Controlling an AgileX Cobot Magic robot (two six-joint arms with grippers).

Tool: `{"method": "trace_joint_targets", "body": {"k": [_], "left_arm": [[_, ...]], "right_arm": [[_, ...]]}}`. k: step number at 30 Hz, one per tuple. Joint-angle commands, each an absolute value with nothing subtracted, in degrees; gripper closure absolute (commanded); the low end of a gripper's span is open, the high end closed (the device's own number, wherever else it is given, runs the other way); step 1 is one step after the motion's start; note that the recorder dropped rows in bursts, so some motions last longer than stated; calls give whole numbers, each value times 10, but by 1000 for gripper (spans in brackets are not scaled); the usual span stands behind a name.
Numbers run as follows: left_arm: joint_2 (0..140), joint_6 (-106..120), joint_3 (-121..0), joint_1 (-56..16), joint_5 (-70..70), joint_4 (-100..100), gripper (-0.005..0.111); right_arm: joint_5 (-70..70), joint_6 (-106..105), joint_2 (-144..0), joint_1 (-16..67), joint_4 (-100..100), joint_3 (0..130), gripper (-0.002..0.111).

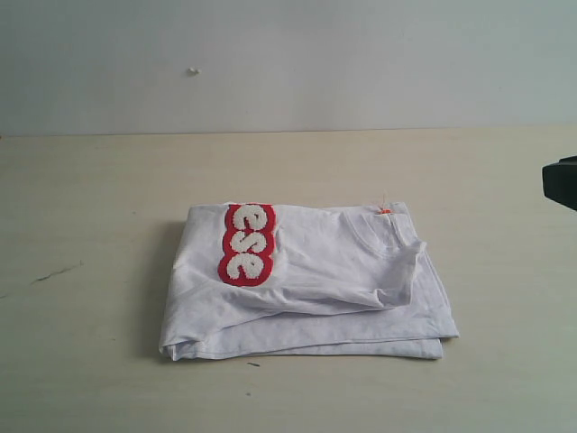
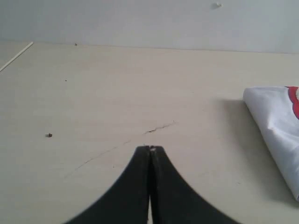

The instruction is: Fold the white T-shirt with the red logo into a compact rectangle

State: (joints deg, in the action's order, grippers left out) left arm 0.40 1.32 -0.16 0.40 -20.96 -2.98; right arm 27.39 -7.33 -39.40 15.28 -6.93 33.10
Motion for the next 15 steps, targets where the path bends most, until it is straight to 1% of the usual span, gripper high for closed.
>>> {"method": "trace_joint_targets", "body": {"k": [1, 5, 12, 15], "left_arm": [[0, 11, 0, 1, -202, -32, 107], [0, 11, 0, 1, -202, -32, 107], [0, 11, 0, 1, -202, -32, 107], [0, 13, 0, 1, -202, -32, 107]], "right_arm": [[270, -74, -392, 153, -70, 329, 95], [274, -74, -375, 142, -55, 329, 95], [276, -75, -340, 57, -55, 326, 95], [246, -75, -320, 17, -54, 296, 95]]}}
